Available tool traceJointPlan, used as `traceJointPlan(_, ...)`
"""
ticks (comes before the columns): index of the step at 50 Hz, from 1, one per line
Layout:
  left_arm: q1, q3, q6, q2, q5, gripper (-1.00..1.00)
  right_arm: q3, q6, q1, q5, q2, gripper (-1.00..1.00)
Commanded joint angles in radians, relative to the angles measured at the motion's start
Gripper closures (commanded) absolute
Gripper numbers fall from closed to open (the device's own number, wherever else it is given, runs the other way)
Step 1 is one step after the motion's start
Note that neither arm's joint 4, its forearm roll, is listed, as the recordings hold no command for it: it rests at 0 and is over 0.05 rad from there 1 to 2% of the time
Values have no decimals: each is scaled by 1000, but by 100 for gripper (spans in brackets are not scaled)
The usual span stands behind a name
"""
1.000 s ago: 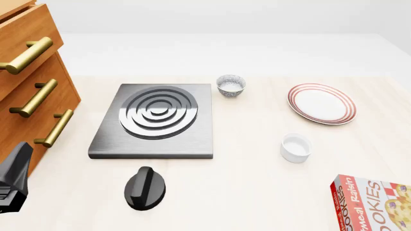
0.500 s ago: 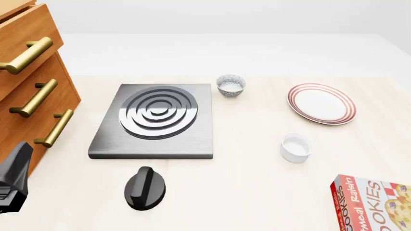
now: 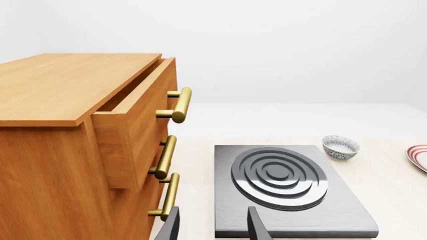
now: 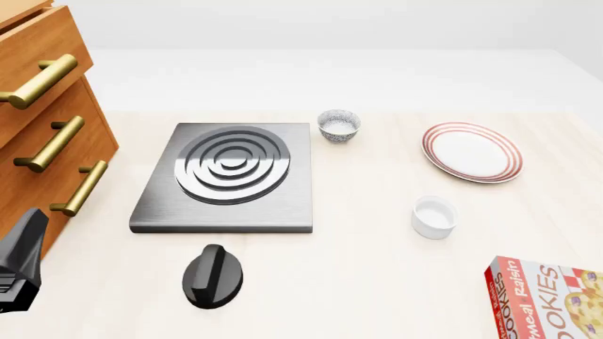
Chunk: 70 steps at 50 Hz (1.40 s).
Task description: Pick the akita bowl next to the cookies box and place it on the plate.
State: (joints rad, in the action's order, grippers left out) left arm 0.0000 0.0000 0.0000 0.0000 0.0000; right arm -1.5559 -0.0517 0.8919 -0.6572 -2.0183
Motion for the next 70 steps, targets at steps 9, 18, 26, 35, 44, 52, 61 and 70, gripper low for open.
traceJointPlan(9,0,0,0,0,0,-100,-30,77,-73,-96,132,100)
traceJointPlan(18,0,0,0,0,0,-100,-42,121,-134,-126,161,100)
traceJointPlan(26,0,0,0,0,0,-100,-32,187,-173,-138,170,100)
traceJointPlan(35,0,0,0,0,0,-100,-11,294,-268,-147,183,100)
traceJointPlan(44,0,0,0,0,0,-100,13,372,-323,-145,192,100)
traceJointPlan(52,0,0,0,0,0,-100,59,472,-389,-123,212,100)
traceJointPlan(61,0,0,0,0,0,-100,111,589,-481,-91,238,100)
traceJointPlan(70,0,0,0,0,0,-100,103,627,-534,-96,224,100)
